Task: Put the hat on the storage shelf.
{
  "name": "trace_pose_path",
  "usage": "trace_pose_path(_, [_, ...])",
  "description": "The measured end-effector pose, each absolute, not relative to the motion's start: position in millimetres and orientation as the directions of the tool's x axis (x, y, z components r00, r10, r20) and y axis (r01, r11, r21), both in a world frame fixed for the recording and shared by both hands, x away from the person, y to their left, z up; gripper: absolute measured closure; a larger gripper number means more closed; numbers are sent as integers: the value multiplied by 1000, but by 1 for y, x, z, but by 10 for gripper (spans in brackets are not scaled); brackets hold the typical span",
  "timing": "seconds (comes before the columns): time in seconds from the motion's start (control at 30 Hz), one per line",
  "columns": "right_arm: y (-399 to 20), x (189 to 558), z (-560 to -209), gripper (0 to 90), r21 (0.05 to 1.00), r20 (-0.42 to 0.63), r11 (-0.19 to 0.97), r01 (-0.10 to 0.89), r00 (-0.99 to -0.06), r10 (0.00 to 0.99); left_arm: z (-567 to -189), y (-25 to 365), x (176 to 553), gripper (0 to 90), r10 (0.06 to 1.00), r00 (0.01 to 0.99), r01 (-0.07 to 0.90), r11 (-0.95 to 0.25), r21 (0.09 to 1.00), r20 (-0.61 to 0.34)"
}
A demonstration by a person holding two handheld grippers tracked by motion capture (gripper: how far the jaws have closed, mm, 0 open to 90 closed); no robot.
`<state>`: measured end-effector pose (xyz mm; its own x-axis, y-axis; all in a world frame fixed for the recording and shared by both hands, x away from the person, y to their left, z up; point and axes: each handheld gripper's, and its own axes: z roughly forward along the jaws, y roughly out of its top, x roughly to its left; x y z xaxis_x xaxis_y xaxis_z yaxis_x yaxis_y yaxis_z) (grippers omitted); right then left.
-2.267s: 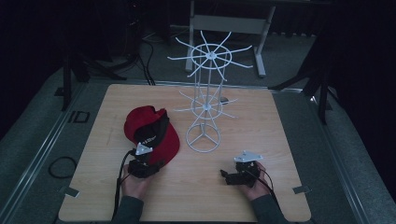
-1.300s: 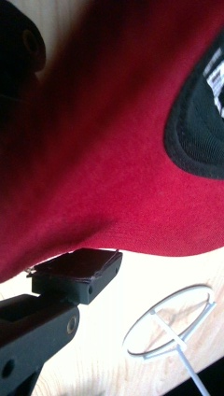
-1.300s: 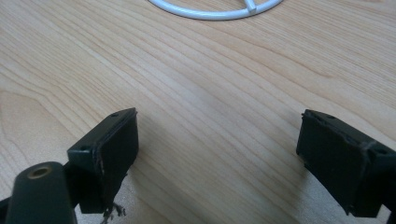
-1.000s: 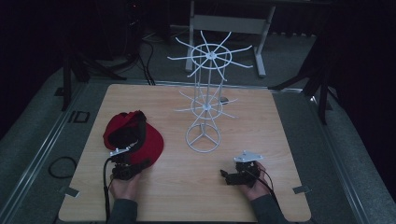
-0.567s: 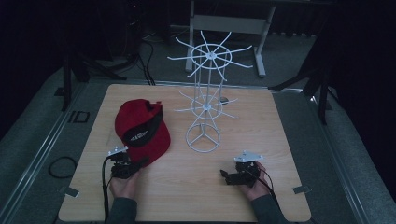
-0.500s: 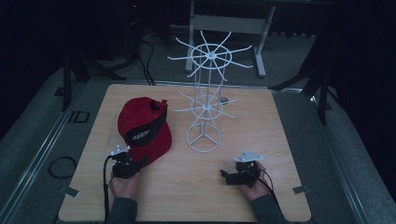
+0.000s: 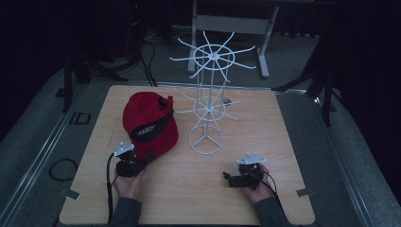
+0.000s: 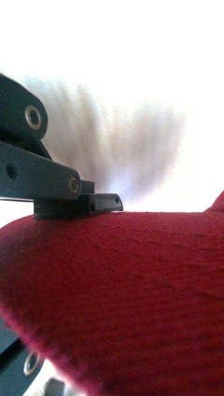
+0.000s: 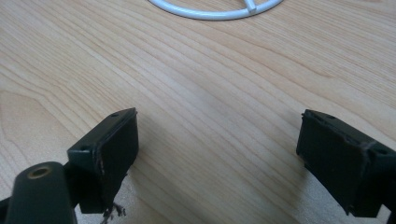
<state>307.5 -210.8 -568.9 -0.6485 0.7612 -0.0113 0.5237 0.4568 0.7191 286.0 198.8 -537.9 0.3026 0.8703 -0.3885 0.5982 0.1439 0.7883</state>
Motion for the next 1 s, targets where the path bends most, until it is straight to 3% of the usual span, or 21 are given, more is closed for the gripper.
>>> trace_pose_path(1.0, [-211, 307, -569, 127, 720, -8, 453, 526, -646, 763, -461, 218, 302, 858, 880, 331, 390, 201, 899, -340])
